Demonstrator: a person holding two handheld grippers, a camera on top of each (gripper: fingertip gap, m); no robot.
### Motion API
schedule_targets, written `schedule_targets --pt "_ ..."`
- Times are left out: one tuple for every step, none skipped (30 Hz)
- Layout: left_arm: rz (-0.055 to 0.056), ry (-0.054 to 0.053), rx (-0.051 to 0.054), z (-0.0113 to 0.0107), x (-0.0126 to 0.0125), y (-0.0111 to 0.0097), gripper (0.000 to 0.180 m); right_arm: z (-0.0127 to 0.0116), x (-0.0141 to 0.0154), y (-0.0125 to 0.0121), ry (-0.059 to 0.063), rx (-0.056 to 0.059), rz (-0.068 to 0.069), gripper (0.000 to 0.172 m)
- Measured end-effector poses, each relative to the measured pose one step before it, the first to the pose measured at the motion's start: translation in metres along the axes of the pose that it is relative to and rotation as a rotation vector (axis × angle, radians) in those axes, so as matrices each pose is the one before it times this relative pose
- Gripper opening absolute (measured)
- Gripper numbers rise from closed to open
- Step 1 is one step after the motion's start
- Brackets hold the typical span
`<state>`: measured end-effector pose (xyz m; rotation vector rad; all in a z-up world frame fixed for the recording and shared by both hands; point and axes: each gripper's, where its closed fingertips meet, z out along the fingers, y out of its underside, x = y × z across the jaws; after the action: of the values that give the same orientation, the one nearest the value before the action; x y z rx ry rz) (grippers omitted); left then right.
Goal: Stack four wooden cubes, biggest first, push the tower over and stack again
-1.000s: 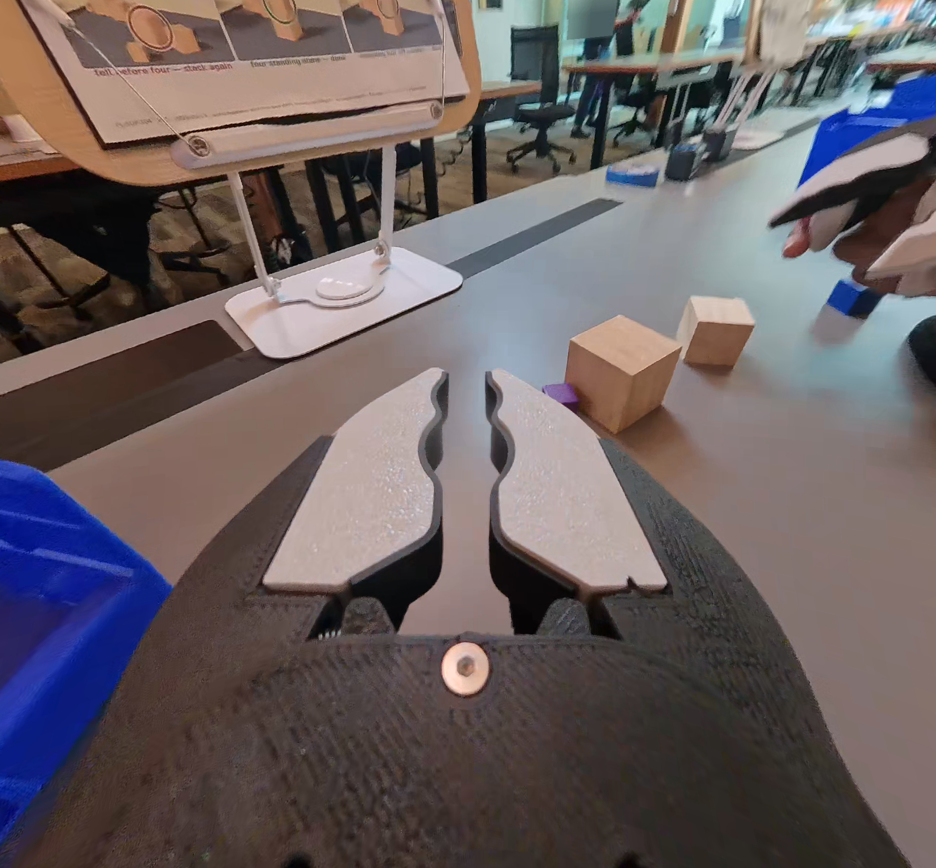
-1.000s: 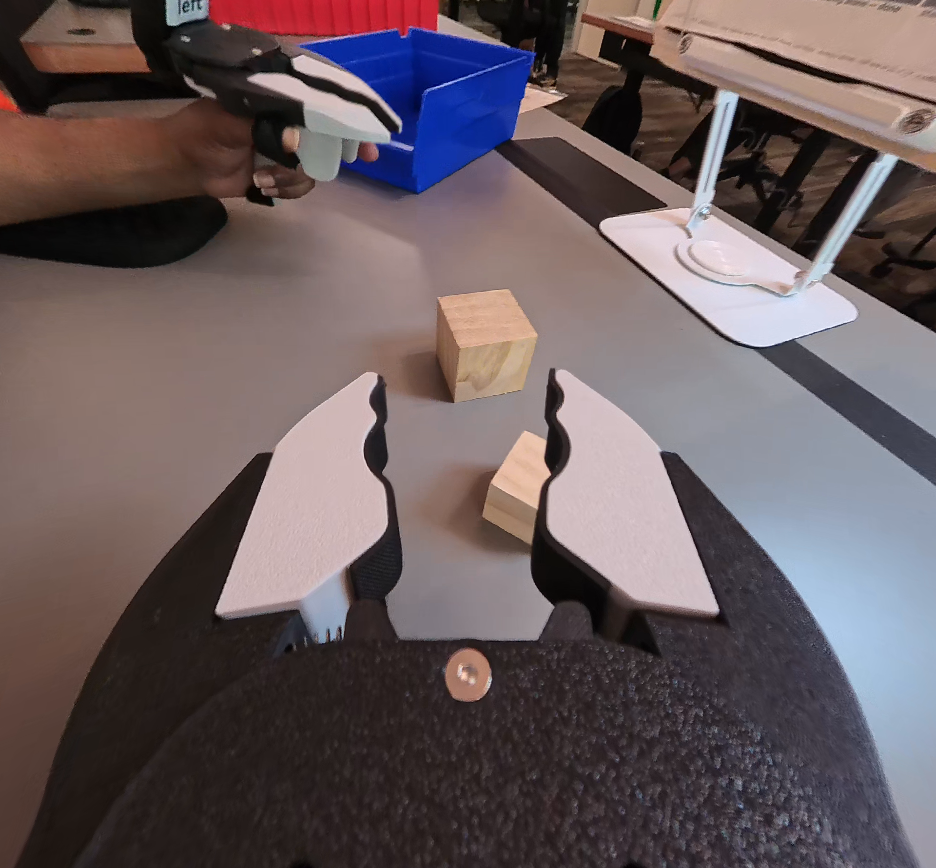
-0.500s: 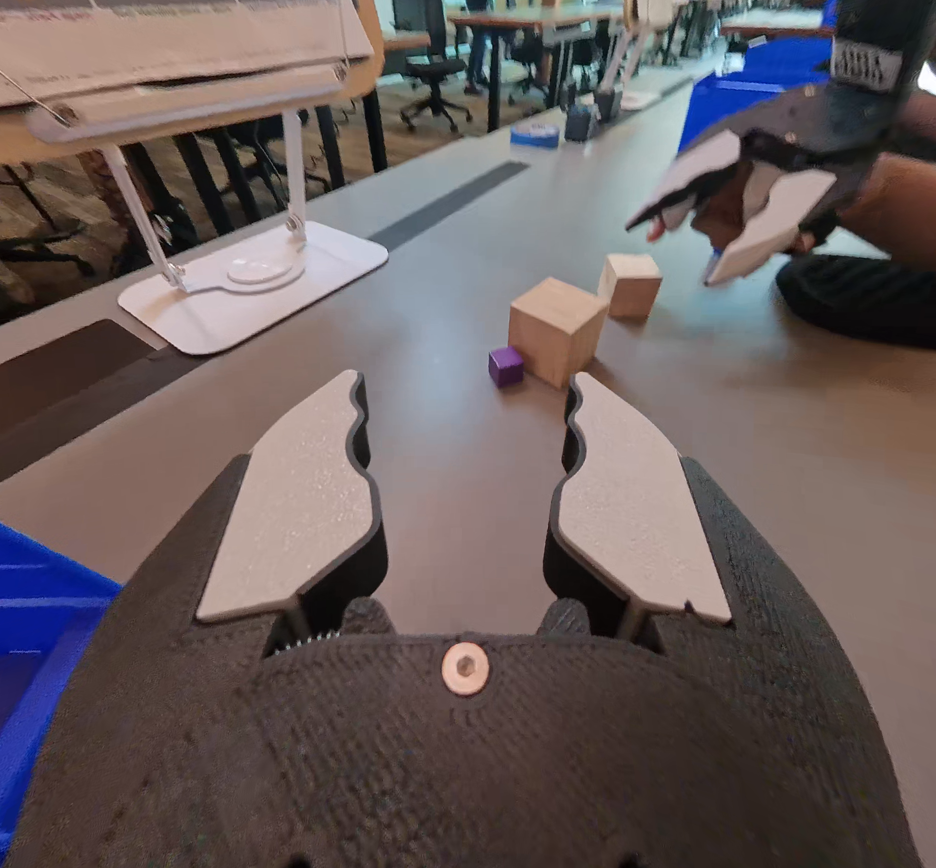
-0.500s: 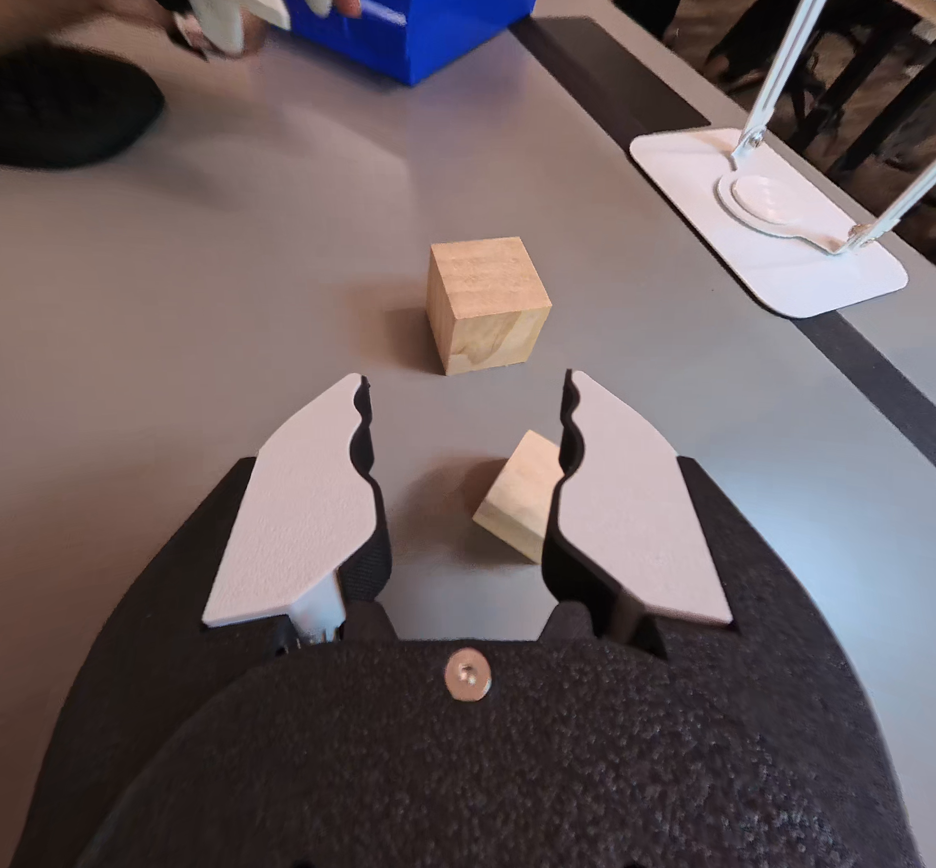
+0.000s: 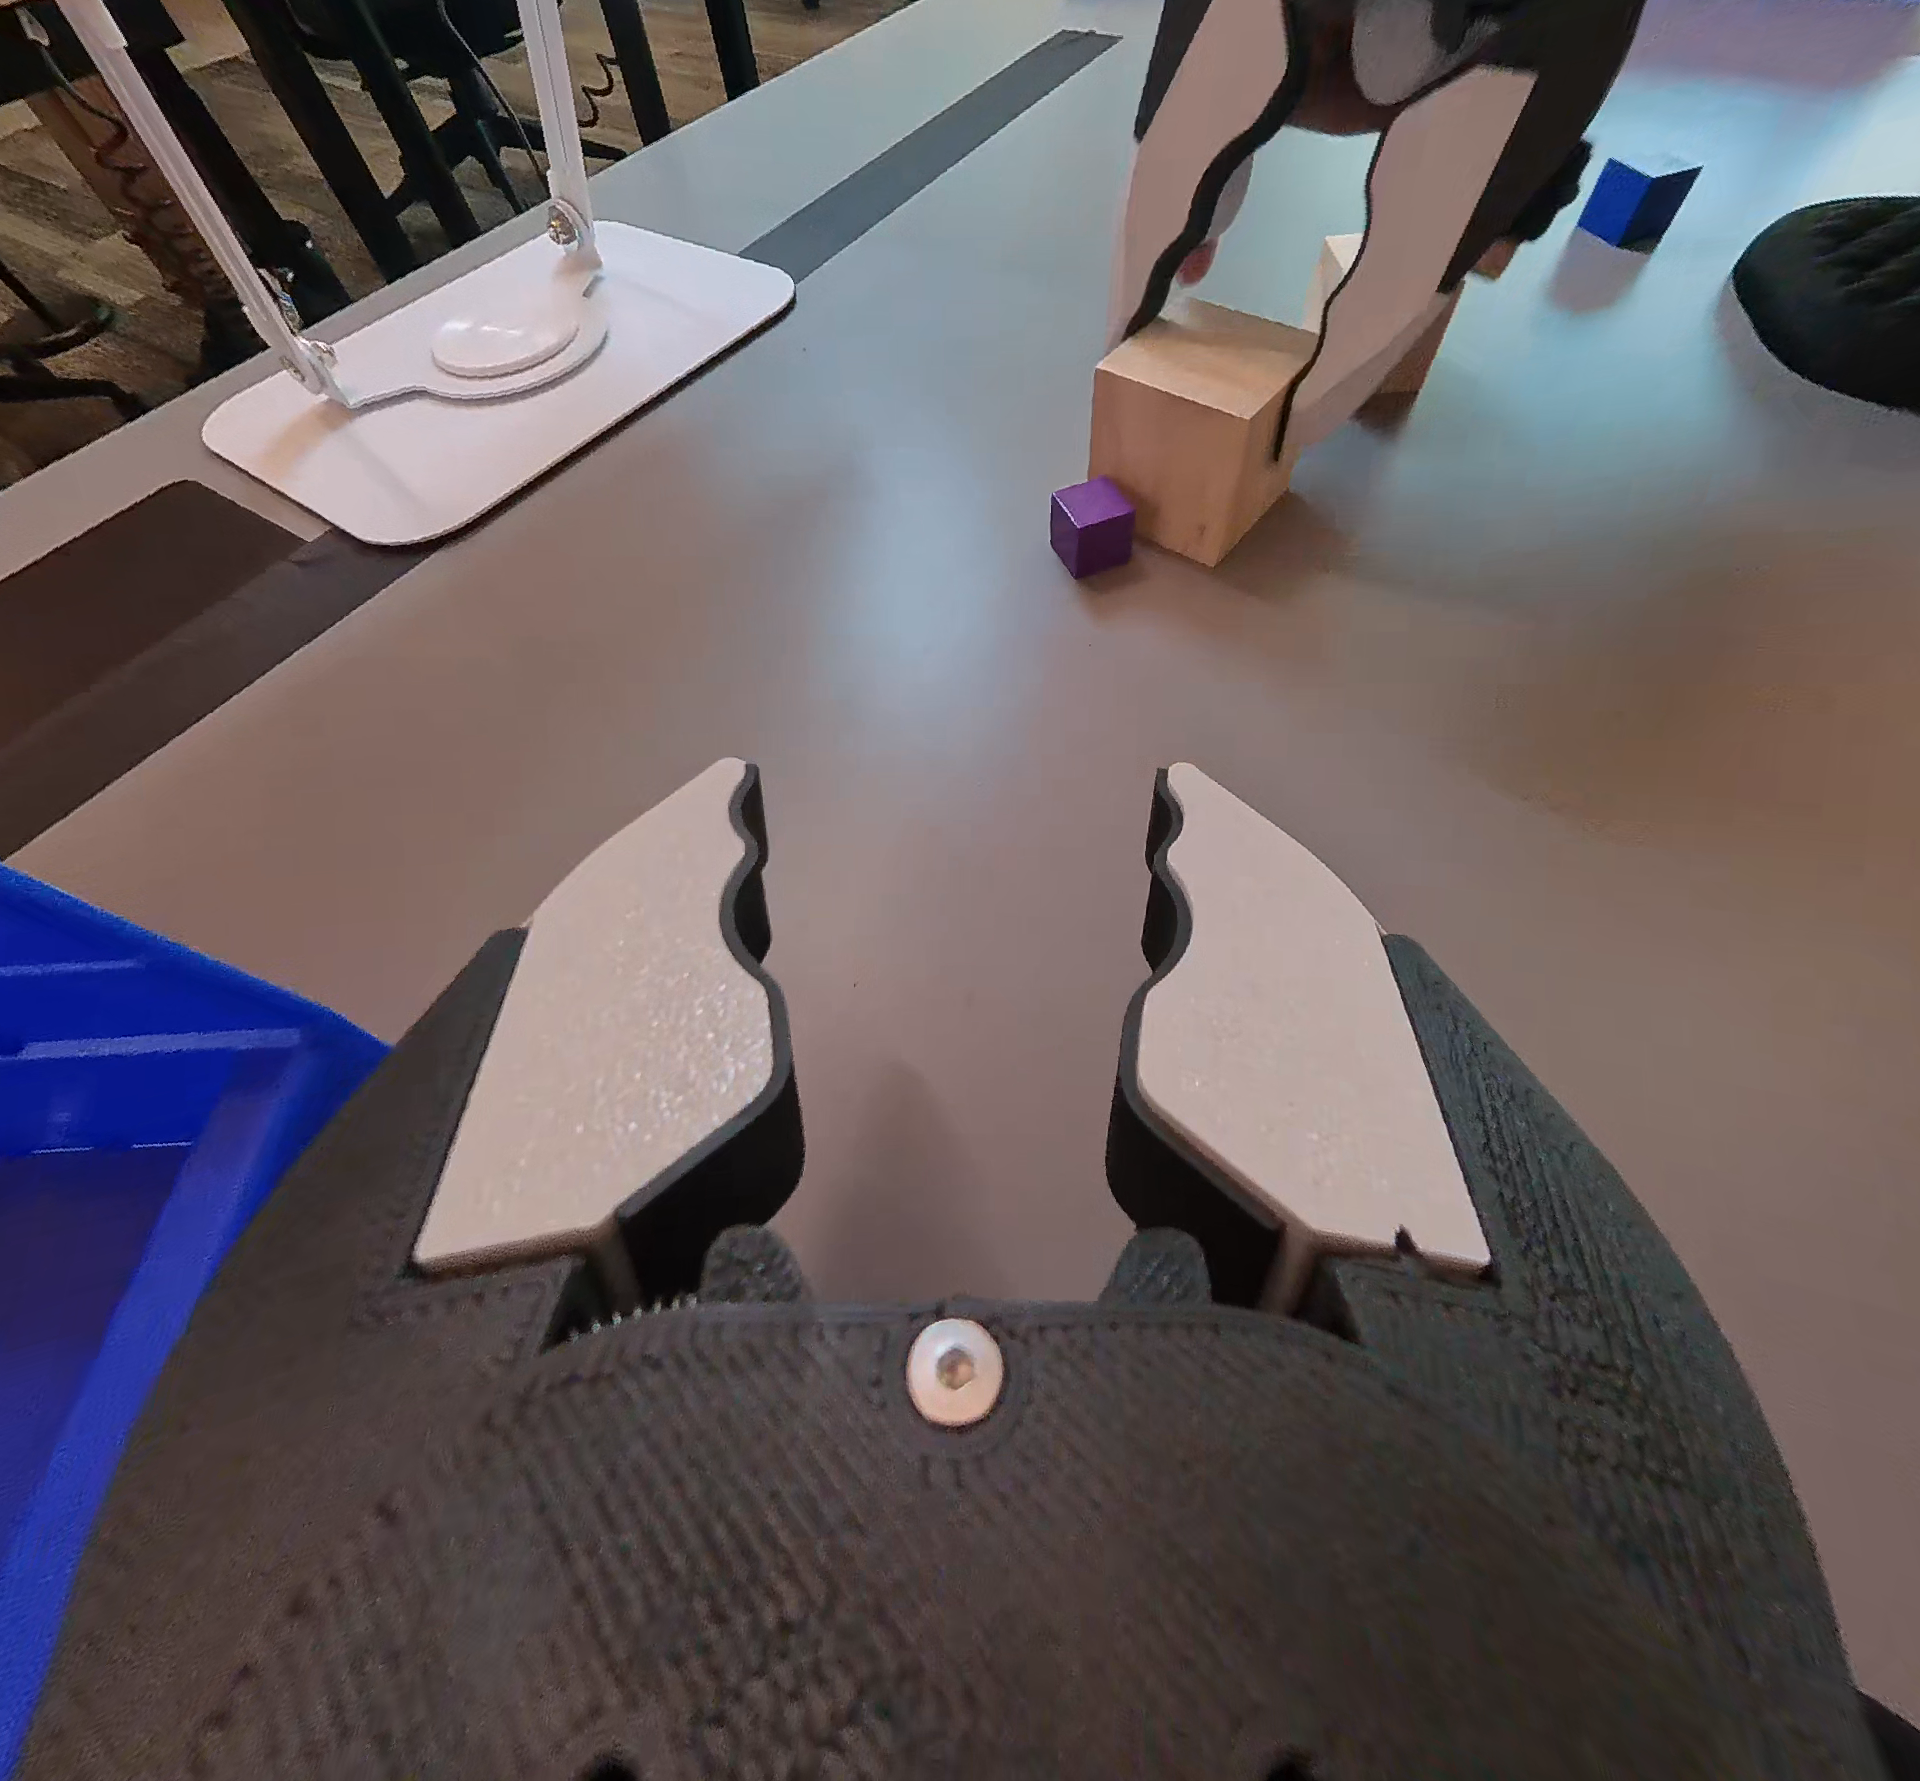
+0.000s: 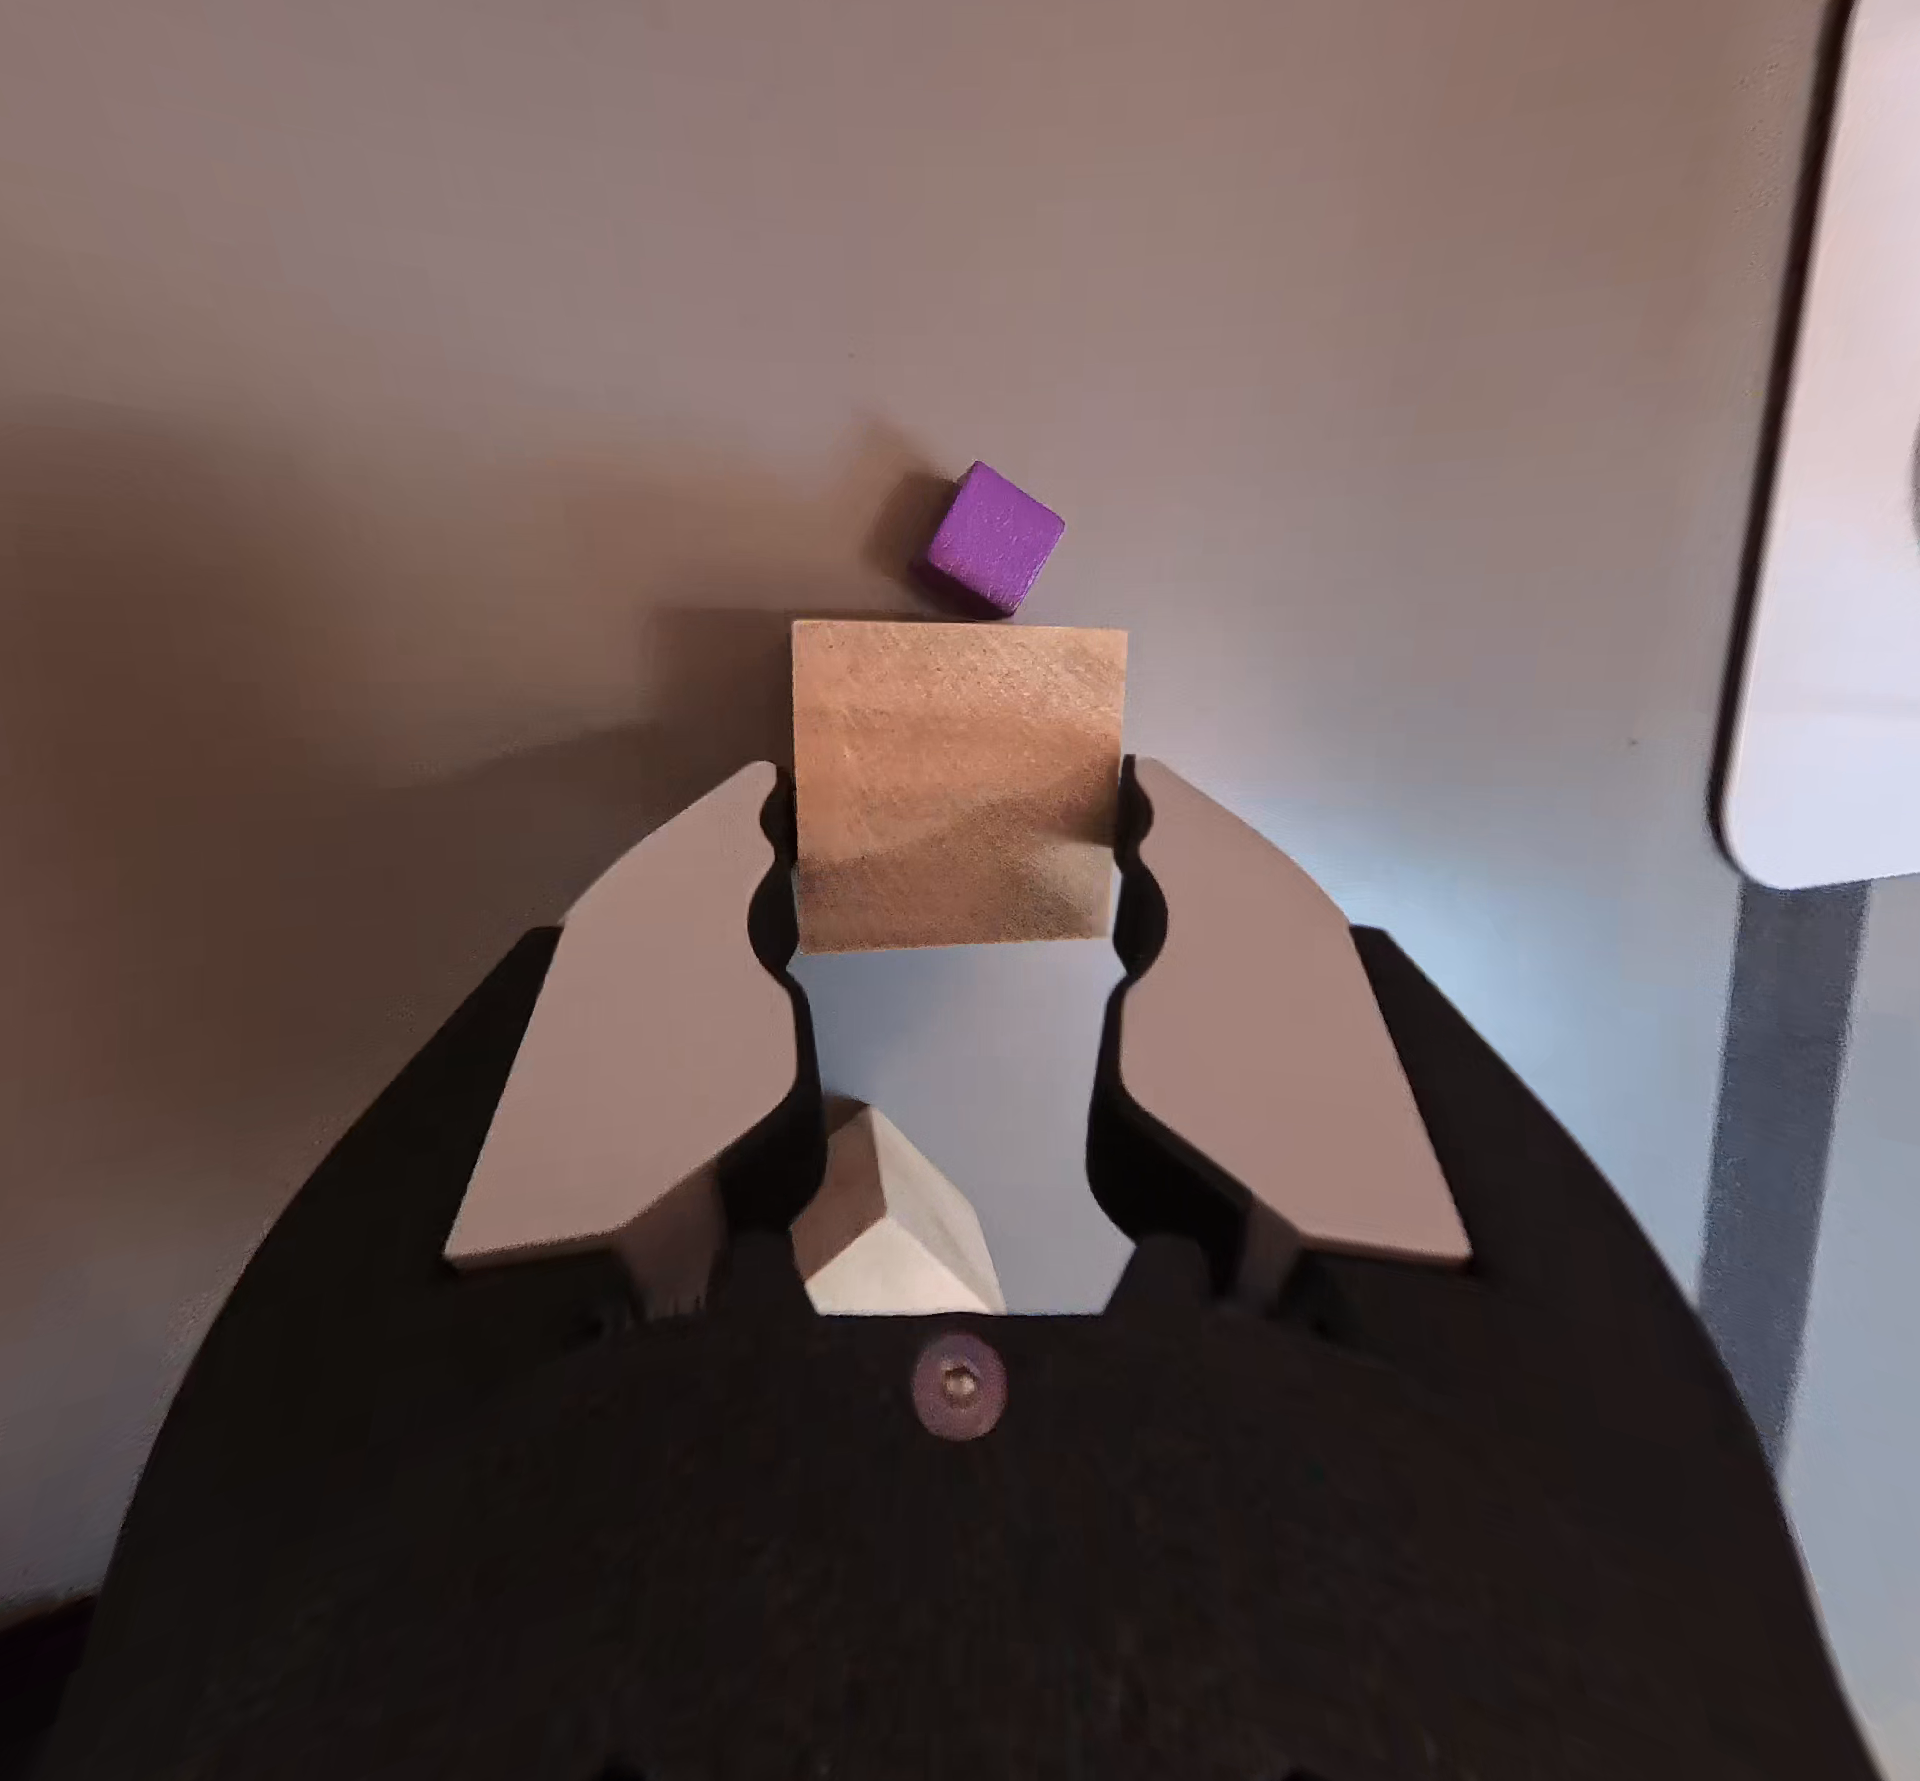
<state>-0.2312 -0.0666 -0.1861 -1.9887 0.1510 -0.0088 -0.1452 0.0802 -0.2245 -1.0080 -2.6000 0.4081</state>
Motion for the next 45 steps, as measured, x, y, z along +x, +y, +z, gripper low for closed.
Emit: schedule_targets --pt "0.0022 -0.0016 0.0041 -0.00025 -0.00005 -0.00086 0.070 0.00149 0.00030 0.00064 0.0062 -0.0186 -0.0199 0.059" --pt "0.0029 -0.0001 0.0040 -0.00042 0.00029 -0.00101 0.070 -0.00113 -0.00116 -0.00002 0.0007 -0.0118 -0.0160 0.059" --pt "0.0019 -0.0006 0.0035 -0.00060 0.00010 -0.00098 0.069 -0.00265 -0.00171 -0.00110 -0.0001 0.0014 -0.0111 0.059" --pt "0.0023 -0.0009 0.0031 -0.00049 0.00000 -0.00110 0.069 -0.00397 -0.00174 -0.00187 0.0013 0.0121 -0.0068 0.059" --pt "0.0020 -0.0002 0.0044 -0.00061 0.00013 -0.00129 0.068 -0.00476 -0.00146 -0.00161 0.0020 0.0115 -0.0026 0.059" --pt "0.0010 0.0009 0.0047 -0.00036 0.00032 -0.00132 0.068 -0.00526 -0.00205 -0.00111 -0.0008 0.0110 -0.0022 0.059" --pt "0.0011 0.0003 0.0034 -0.00024 0.00035 -0.00093 0.067 -0.00517 -0.00285 -0.00129 -0.0031 0.0118 0.0008 0.059" --pt "0.0028 -0.0003 0.0014 0.00003 0.00033 -0.00053 0.067 -0.00497 -0.00381 -0.00089 -0.0042 0.0105 0.0035 0.059" --pt "0.0040 -0.0025 -0.0008 0.00005 0.00006 -0.00011 0.066 -0.00412 -0.00475 -0.00094 -0.0035 0.0119 0.0002 0.059" --pt "0.0042 -0.0023 -0.0032 0.00017 0.00008 0.00040 0.066 -0.00311 -0.00555 -0.00072 -0.0036 0.0127 -0.0023 0.059" --pt "0.0032 -0.0008 -0.0029 0.00032 0.00025 0.00043 0.066 -0.00194 -0.00594 -0.00076 -0.0038 0.0139 -0.0024 0.059" --pt "0.0027 -0.0007 -0.0010 0.00033 0.00030 0.00012 0.065 -0.00060 -0.00600 -0.00092 -0.0045 0.0152 -0.0009 0.059" --pt "0.0018 -0.0006 -0.0001 0.00042 0.00028 0.00011 0.065 0.00051 -0.00629 -0.00081 -0.0076 0.0126 0.0002 0.059" --pt "-0.0001 0.0010 -0.0006 0.00046 0.00032 0.00017 0.065 0.00141 -0.00603 -0.00045 -0.0078 0.0085 -0.0017 0.059" --pt "-0.0016 0.0011 -0.0012 0.00065 0.00026 0.00061 0.064 0.00237 -0.00526 0.00032 -0.0060 0.0023 -0.0034 0.059" --pt "-0.0020 0.0006 -0.0029 0.00070 0.00024 0.00097 0.064 0.00327 -0.00542 0.00172 -0.0098 -0.0080 -0.0049 0.059" --pt "-0.0019 0.0005 -0.0051 0.00083 0.00002 0.00147 0.063 0.00442 -0.00502 0.00363 -0.0122 -0.0191 -0.0056 0.059" --pt "-0.0014 -0.0002 -0.0056 0.00075 0.00001 0.00165 0.063 0.00560 -0.00329 0.00553 -0.0037 -0.0301 -0.0067 0.059" --pt "-0.0013 -0.0008 -0.0046 0.00082 -0.00028 0.00154 0.063 0.00345 -0.00024 0.00134 0.0150 -0.0034 -0.0097 0.059" --pt "-0.0024 -0.0002 -0.0038 0.00060 -0.00031 0.00136 0.063 0.00058 0.00011 -0.00022 0.0088 0.0013 0.0015 0.059" --pt "-0.0037 0.0005 -0.0028 0.00053 -0.00033 0.00120 0.063 -0.00006 0.00001 0.00032 0.0019 -0.0063 0.0069 0.059" --pt "-0.0033 0.0000 -0.0024 0.00048 -0.00034 0.00095 0.063 0.00002 0.00010 0.00007 0.0038 -0.0064 0.0004 0.059" --pt "-0.0020 -0.0005 -0.0020 0.00025 -0.00039 0.00078 0.062 -0.00004 0.00001 0.00011 0.0037 -0.0073 0.0005 0.059" --pt "-0.0014 0.0001 -0.0001 0.00026 -0.00025 0.00048 0.062 0.00001 0.00006 0.00022 0.0022 -0.0067 0.0027 0.059" --pt "-0.0011 0.0001 0.0016 0.00000 -0.00007 0.00008 0.062 0.00003 0.00008 0.00004 0.0015 -0.0040 0.0021 0.059" --pt "-0.0003 0.0002 0.0015 -0.00012 -0.00003 -0.00019 0.062 -0.00006 0.00001 0.00002 0.0017 -0.0013 0.0012 0.059" --pt "0.0007 -0.0013 0.0017 -0.00023 -0.00010 -0.00029 0.062 0.00008 0.00021 -0.00009 0.0027 0.0013 0.0028 0.059" --pt "0.0004 -0.0013 0.0024 -0.00026 -0.00009 -0.00056 0.062 0.00000 0.00016 -0.00025 0.0044 0.0041 0.0089 0.059" --pt "-0.0002 -0.0003 0.0033 -0.00030 -0.00002 -0.00063 0.062 -0.00021 0.00025 -0.00046 0.0045 0.0074 0.0136 0.061" --pt "-0.0007 0.0005 0.0032 -0.00030 0.00012 -0.00062 0.062 -0.00088 -0.00001 -0.00028 0.0023 0.0088 0.0175 0.065" --pt "-0.0003 0.0012 0.0014 -0.00003 0.00018 -0.00024 0.062 -0.00169 0.00067 -0.00063 0.0040 0.0124 0.0195 0.069" --pt "0.0005 0.0007 -0.0003 0.00011 0.00015 0.00008 0.062 -0.00270 0.00103 -0.00136 0.0057 0.0175 0.0172 0.071" --pt "0.0009 0.0009 -0.0003 0.00032 0.00006 0.00032 0.062 -0.00336 0.00084 -0.00166 0.0033 0.0201 0.0107 0.073" --pt "-0.0008 0.0025 0.0004 0.00038 0.00039 0.00023 0.061 -0.00379 0.00065 -0.00108 0.0006 0.0167 0.0049 0.073" --pt "-0.0027 0.0038 0.0002 0.00052 0.00038 0.00021 0.061 -0.00415 0.00086 -0.00020 -0.0019 0.0089 0.0009 0.074" --pt "-0.0023 0.0032 -0.0004 0.00043 0.00038 0.00041 0.061 -0.00532 0.00204 0.00005 0.0003 0.0080 -0.0011 0.074" --pt "-0.0008 0.0020 -0.0008 0.00027 0.00011 0.00040 0.061 -0.00644 0.00436 -0.00025 0.0067 0.0115 0.0032 0.073" --pt "-0.0002 0.0008 -0.0005 0.00017 0.00003 0.00031 0.061 -0.00731 0.00683 0.00040 0.0134 0.0112 0.0122 0.072" --pt "0.0000 0.0000 0.0010 -0.00012 -0.00008 -0.00004 0.061 -0.00765 0.00884 0.00138 0.0192 0.0082 0.0194 0.071" --pt "-0.0005 -0.0002 0.0025 -0.00032 -0.00016 -0.00042 0.061 -0.00722 0.00999 0.00304 0.0223 0.0042 0.0240 0.070" --pt "-0.0008 -0.0004 0.0024 -0.00041 -0.00019 -0.00059 0.061 -0.00623 0.01078 0.00487 0.0256 -0.0019 0.0288 0.068" --pt "0.0004 -0.0018 0.0017 -0.00056 -0.00043 -0.00045 0.061 -0.00467 0.01212 0.00706 0.0350 -0.0103 0.0370 0.066" --pt "0.0016 -0.0030 0.0022 -0.00067 -0.00048 -0.00069 0.061 -0.00260 0.01282 0.00893 0.0420 -0.0193 0.0533 0.062" --pt "0.0013 -0.0039 0.0023 -0.00071 -0.00069 -0.00078 0.061 -0.00068 0.01096 0.00987 0.0319 -0.0225 0.0757 0.062" --pt "0.0004 -0.0035 0.0016 -0.00046 -0.00058 -0.00050 0.060 0.00100 0.00677 0.00928 0.0101 -0.0202 0.0911 0.062"
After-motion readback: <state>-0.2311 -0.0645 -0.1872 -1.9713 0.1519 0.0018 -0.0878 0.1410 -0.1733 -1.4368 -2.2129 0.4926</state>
